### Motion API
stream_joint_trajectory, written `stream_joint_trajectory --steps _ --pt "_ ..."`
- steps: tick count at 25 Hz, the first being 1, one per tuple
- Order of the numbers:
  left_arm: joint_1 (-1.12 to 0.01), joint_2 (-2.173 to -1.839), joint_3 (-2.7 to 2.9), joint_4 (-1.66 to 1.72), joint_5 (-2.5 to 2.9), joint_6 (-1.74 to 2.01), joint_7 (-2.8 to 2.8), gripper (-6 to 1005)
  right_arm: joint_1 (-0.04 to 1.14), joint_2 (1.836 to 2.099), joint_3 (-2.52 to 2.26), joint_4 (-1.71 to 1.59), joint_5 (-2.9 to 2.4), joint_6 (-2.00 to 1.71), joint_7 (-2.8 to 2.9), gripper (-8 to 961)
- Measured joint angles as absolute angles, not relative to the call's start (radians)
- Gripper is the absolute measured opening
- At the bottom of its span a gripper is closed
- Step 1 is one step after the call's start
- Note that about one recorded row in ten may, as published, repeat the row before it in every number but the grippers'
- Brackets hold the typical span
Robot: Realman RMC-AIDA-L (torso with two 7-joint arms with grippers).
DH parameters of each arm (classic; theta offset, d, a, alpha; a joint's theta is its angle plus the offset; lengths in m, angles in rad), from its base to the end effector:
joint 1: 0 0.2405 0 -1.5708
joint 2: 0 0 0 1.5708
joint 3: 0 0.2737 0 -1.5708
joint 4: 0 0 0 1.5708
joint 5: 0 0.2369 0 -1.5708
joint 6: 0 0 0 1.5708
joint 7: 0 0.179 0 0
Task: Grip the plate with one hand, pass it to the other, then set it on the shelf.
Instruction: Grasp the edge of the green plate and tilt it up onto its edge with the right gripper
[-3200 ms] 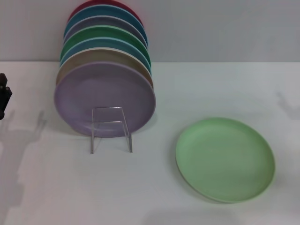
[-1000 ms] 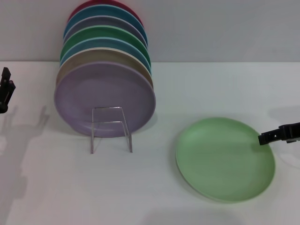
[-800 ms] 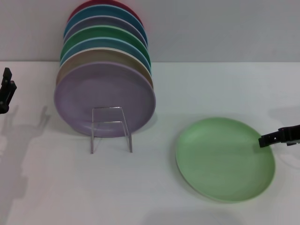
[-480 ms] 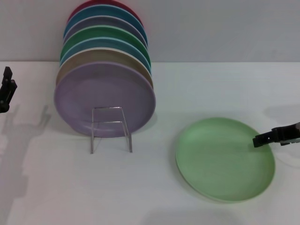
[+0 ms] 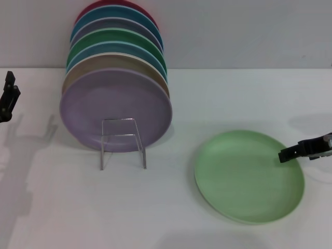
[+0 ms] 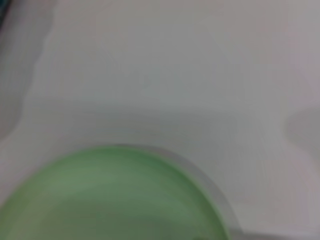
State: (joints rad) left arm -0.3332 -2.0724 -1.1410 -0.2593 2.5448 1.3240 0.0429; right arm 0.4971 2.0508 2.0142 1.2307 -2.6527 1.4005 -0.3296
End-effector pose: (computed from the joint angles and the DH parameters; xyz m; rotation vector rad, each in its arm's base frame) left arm -0.3455 0.3653 -0.0031 -1.4681 -0.2792 -0.6880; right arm 0.2987 0.4080 0.0149 -2.0606 1.5158 -0.2308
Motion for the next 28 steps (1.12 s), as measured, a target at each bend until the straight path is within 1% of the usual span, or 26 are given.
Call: stream_joint_trajectory --steps 14,17,21,25,28 --pt "-0.340 -2.071 -1.141 -0.259 2.545 1.316 0.043 789 0.527 2.052 2.013 1.185 -2.676 1.378 -0.336 826" --pt "-0.343 -2.071 -1.141 -0.259 2.545 1.316 0.043 788 0.531 2.053 1.997 1.181 -2.677 1.378 -0.339 653" --pt "-0.346 -2.071 -1.141 -0.258 2.545 1.316 0.043 788 0.534 2.053 1.995 1.181 -2.677 1.380 -0.339 524" --pt "-0.347 -2.071 -1.141 -0.257 2.545 1.316 0.043 787 0.537 2.053 1.992 1.179 -2.677 1.383 -0.339 526" --pt "-0.349 -2.071 -1.141 -0.255 2.545 1.316 0.043 787 0.538 2.052 1.990 1.176 -2.679 1.382 -0.339 509"
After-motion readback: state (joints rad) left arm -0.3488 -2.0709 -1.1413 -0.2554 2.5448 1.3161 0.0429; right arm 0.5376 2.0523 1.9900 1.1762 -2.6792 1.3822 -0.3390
